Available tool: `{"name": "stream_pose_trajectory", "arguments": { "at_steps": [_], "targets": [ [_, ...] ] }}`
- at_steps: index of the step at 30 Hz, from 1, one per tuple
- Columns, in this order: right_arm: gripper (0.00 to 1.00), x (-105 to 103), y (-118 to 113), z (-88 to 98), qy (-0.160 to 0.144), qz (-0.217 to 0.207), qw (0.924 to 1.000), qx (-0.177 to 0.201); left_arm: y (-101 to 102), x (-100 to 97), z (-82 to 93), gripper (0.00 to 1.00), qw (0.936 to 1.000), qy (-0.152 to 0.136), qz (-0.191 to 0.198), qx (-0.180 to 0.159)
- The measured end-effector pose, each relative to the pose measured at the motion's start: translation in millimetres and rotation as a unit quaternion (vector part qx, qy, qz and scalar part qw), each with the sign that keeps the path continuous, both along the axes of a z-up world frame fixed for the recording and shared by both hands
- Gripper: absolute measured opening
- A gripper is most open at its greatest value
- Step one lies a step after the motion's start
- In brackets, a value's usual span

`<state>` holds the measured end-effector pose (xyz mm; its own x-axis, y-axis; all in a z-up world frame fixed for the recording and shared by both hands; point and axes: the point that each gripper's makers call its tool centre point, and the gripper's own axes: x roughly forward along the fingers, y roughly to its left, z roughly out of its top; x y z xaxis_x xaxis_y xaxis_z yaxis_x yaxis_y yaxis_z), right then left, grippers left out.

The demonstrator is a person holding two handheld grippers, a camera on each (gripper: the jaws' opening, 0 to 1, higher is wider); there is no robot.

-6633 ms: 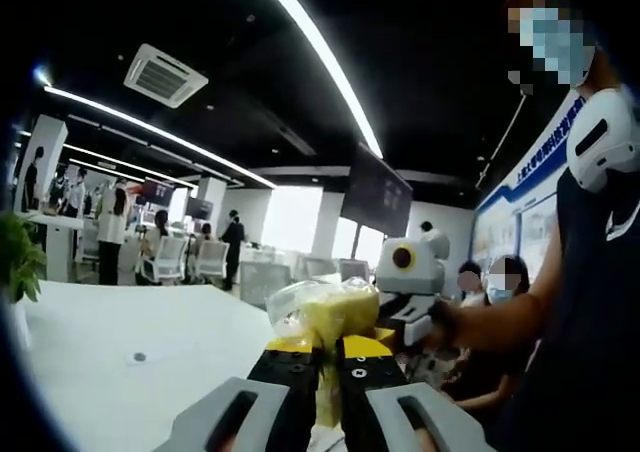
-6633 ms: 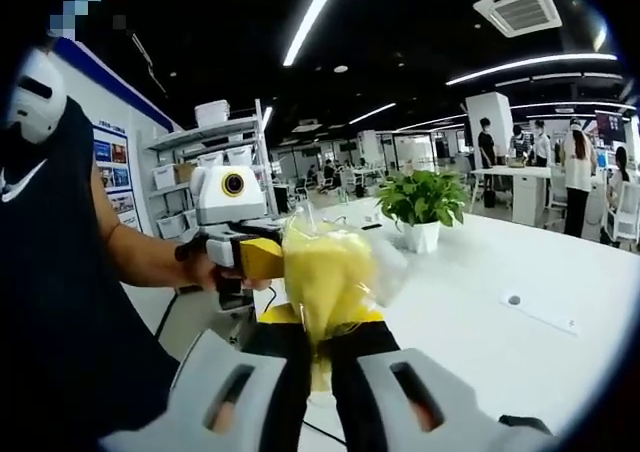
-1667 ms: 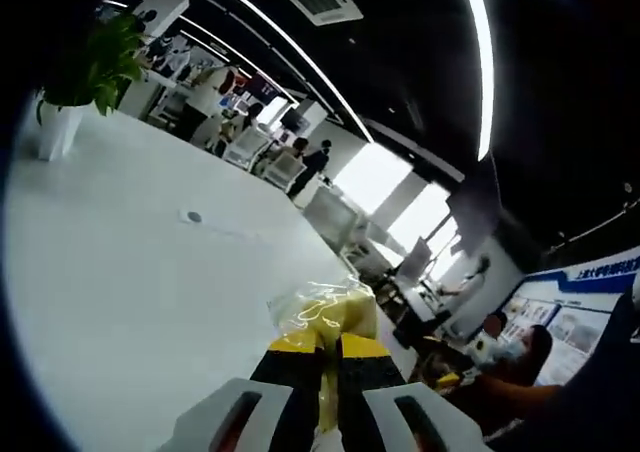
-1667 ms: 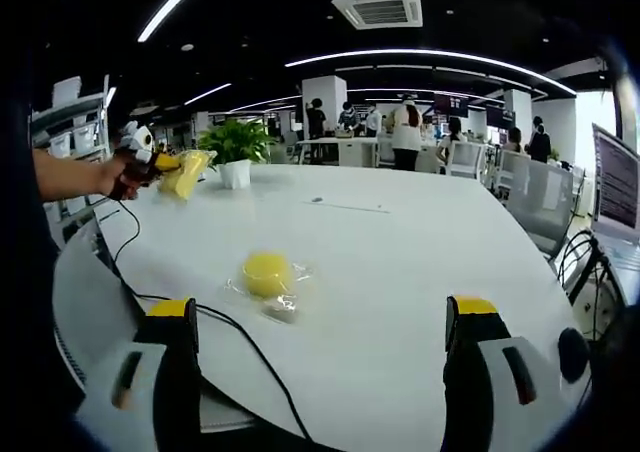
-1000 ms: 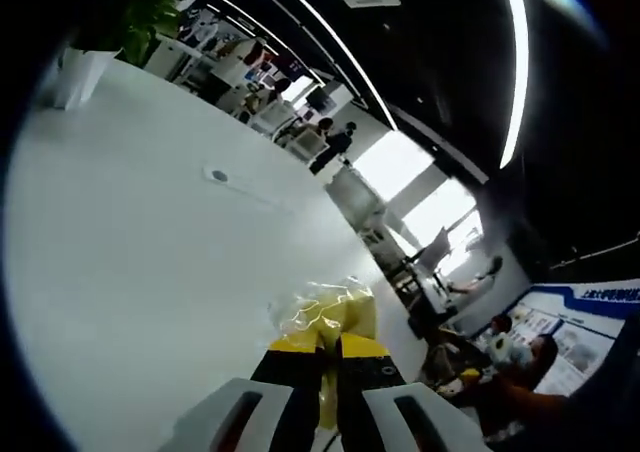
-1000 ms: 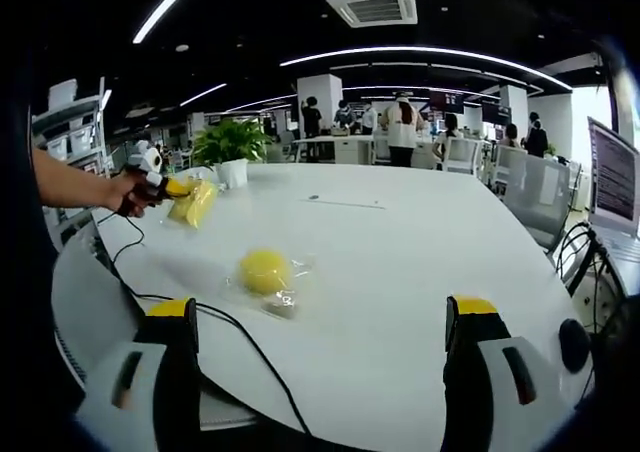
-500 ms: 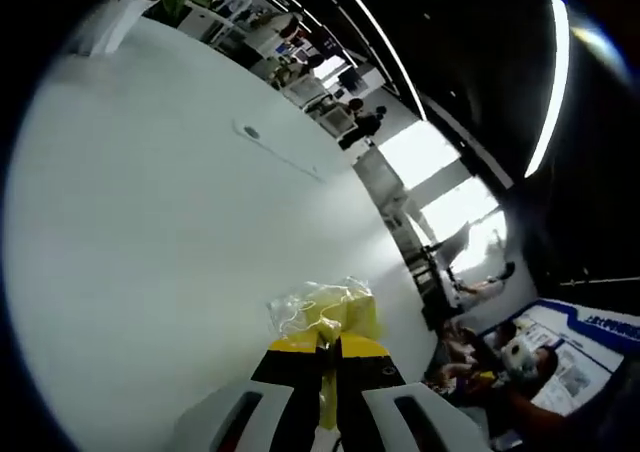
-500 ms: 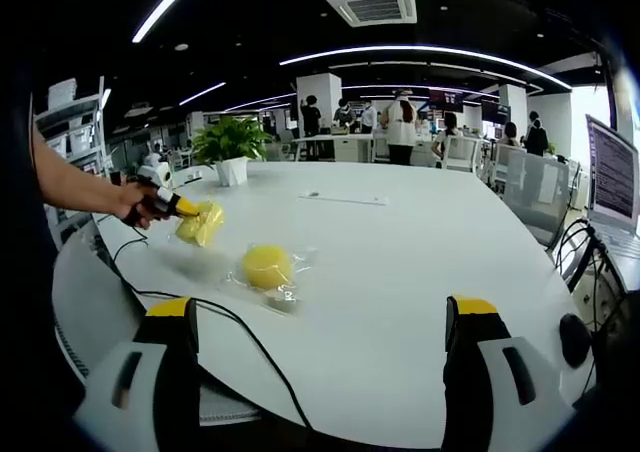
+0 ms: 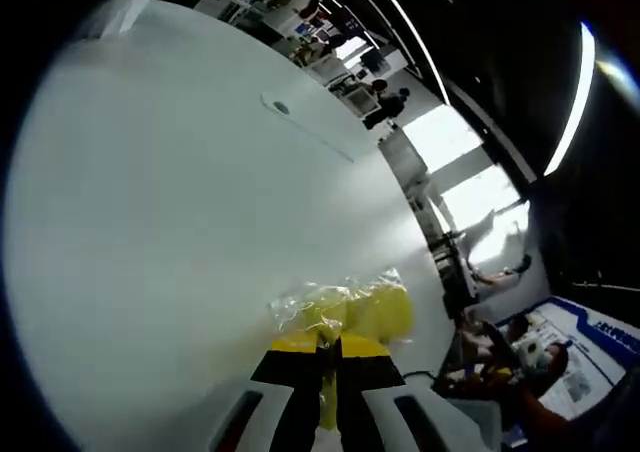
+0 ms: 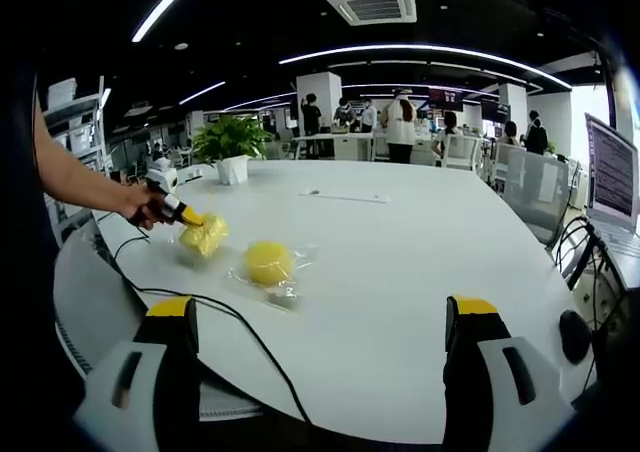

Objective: Compare the silicone blocks by pressing each to a similar depth, holding the contact briefly, and releasing to observe deformation and rebound differences across the visible hardness samples.

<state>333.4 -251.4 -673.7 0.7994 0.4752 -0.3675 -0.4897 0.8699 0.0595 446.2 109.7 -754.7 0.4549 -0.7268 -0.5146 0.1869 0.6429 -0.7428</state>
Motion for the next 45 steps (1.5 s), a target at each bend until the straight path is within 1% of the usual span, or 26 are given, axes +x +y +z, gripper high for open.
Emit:
{"name": "stream_pose_trajectory", "arguments": {
  "at_steps": [3,5,6,9,10,11,12,13,15,16,23,27,29,32,33,34,35,36,37,39,40,41,42,43,44,45],
  "targets": [
    [0.97,-0.3,1.5,-1.2,0.005,-0.001,1.0000,-0.001,-0.7,-0.6,-4.0,0.01,1.0000,0.003,-0.002,0.001],
    [0.97,0.1,2.8,-1.5,0.005,0.001,1.0000,-0.002,1.0,-1.5,-11.7,0.01,0.9999,0.010,-0.003,0.005],
    [0.97,0.1,3.9,-1.7,0.006,0.002,1.0000,-0.003,2.5,-3.7,-14.8,0.02,0.9998,0.015,-0.003,0.012],
    [0.97,-0.1,4.9,-1.6,0.006,0.002,1.0000,-0.002,6.0,-5.5,-21.3,0.02,0.9991,0.016,-0.010,0.039],
    [0.97,-0.2,4.8,-2.0,0.007,0.001,1.0000,-0.001,11.7,-6.8,-29.2,0.02,0.9970,0.018,-0.021,0.073],
    [0.97,-0.4,4.2,-2.4,0.008,-0.001,1.0000,0.000,12.2,-7.3,-29.8,0.02,0.9968,0.019,-0.021,0.075],
    [0.97,-0.5,4.0,-2.8,0.008,-0.001,1.0000,0.001,8.2,-4.6,-26.9,0.02,0.9978,0.017,-0.018,0.062],
    [0.97,-0.4,3.6,-3.5,0.009,-0.002,1.0000,0.001,8.3,-4.4,-27.9,0.02,0.9973,0.016,-0.020,0.069],
    [0.97,-0.7,3.6,-3.7,0.009,-0.002,1.0000,0.002,9.3,-4.9,-30.0,0.03,0.9950,0.001,-0.032,0.095],
    [0.97,-0.8,3.8,-3.3,0.009,-0.002,1.0000,0.003,9.9,-4.6,-30.9,0.03,0.9942,-0.003,-0.034,0.102],
    [0.97,1.2,4.0,0.3,0.004,-0.005,1.0000,0.008,13.7,-3.7,-32.5,0.04,0.9937,-0.016,-0.030,0.107],
    [0.97,0.5,4.1,0.6,0.002,-0.004,1.0000,0.008,12.3,-5.2,-30.4,0.06,0.9922,-0.032,-0.030,0.117],
    [0.97,0.1,4.9,1.4,0.001,-0.005,0.9999,0.011,13.4,-4.5,-29.7,0.09,0.9900,-0.053,-0.035,0.126],
    [0.97,-1.1,7.3,3.1,-0.002,-0.001,0.9999,0.013,22.5,2.8,-29.1,0.20,0.9789,-0.116,-0.040,0.163],
    [0.97,-1.4,6.9,2.0,-0.002,0.000,0.9999,0.014,22.7,2.4,-28.9,0.24,0.9790,-0.118,-0.039,0.162],
    [0.97,-1.6,6.7,1.3,-0.001,0.000,0.9999,0.015,21.4,-2.0,-29.3,0.33,0.9806,-0.116,-0.040,0.153],
    [0.97,-1.6,6.4,0.3,-0.001,0.000,0.9999,0.016,19.1,-3.0,-26.6,0.41,0.9816,-0.122,-0.038,0.142],
    [0.97,-1.6,6.2,-0.2,-0.001,0.001,0.9999,0.015,19.8,0.4,-23.5,0.49,0.9800,-0.140,-0.033,0.137],
    [0.97,-1.7,6.1,-0.2,-0.001,0.002,0.9999,0.015,22.1,3.1,-16.6,0.62,0.9759,-0.165,-0.022,0.141],
    [0.97,-0.9,4.4,0.4,-0.002,0.001,0.9998,0.019,23.4,4.5,-6.1,0.81,0.9716,-0.191,-0.012,0.139],
    [0.97,-0.4,3.4,-0.1,-0.002,0.000,0.9998,0.020,27.2,7.1,3.5,0.90,0.9652,-0.217,-0.002,0.146],
    [0.97,-0.1,3.0,-0.8,-0.001,0.001,0.9998,0.020,30.6,8.5,12.0,0.95,0.9587,-0.240,0.001,0.153],
    [0.97,0.3,3.4,-1.5,0.000,0.002,0.9998,0.019,32.5,8.9,17.3,0.99,0.9555,-0.252,0.002,0.153],
    [0.97,0.7,4.1,-1.6,0.000,0.004,0.9998,0.019,34.2,6.3,27.3,0.99,0.9509,-0.270,0.001,0.152],
    [0.97,1.1,4.6,-2.1,0.000,0.007,0.9998,0.019,35.5,3.1,33.3,1.00,0.9493,-0.276,0.000,0.151],
    [0.97,1.7,4.9,-2.6,-0.001,0.010,0.9998,0.017,40.6,-0.1,40.3,1.00,0.9458,-0.286,0.001,0.155]
  ]
}}
